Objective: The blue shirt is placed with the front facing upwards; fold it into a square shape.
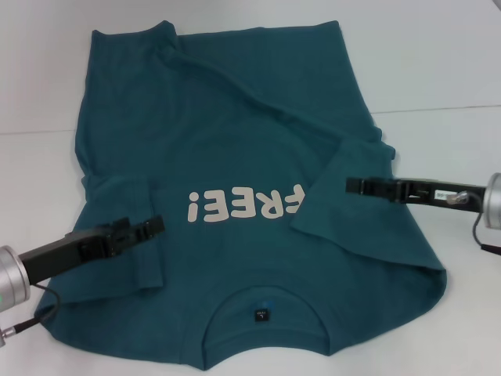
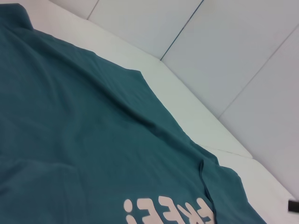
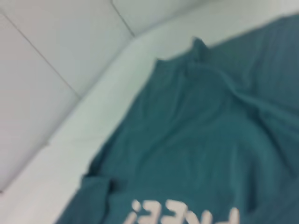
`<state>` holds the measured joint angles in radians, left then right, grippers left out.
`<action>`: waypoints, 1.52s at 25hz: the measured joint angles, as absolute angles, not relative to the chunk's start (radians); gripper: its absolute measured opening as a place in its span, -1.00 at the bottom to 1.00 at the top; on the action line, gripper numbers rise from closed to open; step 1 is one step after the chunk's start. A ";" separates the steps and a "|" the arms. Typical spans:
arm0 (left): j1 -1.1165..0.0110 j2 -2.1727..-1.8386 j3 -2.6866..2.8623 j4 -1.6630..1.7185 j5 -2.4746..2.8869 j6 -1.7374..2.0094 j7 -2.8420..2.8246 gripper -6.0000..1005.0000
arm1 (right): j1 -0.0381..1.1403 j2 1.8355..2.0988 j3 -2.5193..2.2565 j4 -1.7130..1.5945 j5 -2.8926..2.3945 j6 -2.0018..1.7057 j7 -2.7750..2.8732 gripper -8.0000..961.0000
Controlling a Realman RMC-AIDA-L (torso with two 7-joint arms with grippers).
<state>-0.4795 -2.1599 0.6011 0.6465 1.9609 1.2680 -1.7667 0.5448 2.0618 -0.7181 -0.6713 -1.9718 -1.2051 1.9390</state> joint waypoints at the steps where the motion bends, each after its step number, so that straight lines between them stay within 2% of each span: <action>1: -0.479 -2.159 0.601 0.649 1.963 1.276 -1.767 0.81 | 0.534 2.061 -0.715 -0.674 -1.944 -1.224 1.908 0.27; 2: -0.477 -2.158 0.602 0.651 1.964 1.290 -1.767 0.81 | 0.523 2.060 -0.711 -0.674 -1.919 -1.241 1.883 0.36; 13: -0.435 -2.140 0.583 0.733 2.014 1.358 -1.835 0.81 | 0.495 2.056 -0.697 -0.662 -1.849 -1.376 1.760 0.82; 18: -0.434 -2.131 0.529 0.756 2.076 1.334 -1.877 0.81 | 0.502 2.062 -0.698 -0.660 -1.849 -1.377 1.769 0.90; 27: -0.434 -2.114 0.503 0.828 2.220 1.323 -1.991 0.81 | 0.505 2.065 -0.686 -0.660 -1.844 -1.356 1.803 0.90; 34: -0.421 -2.084 0.501 0.905 2.261 1.519 -2.087 0.81 | 0.507 2.050 -0.665 -0.661 -1.836 -1.364 1.815 0.90; 38: -0.425 -2.077 0.499 0.931 2.345 1.594 -2.156 0.81 | 0.507 2.046 -0.658 -0.666 -1.835 -1.366 1.819 0.90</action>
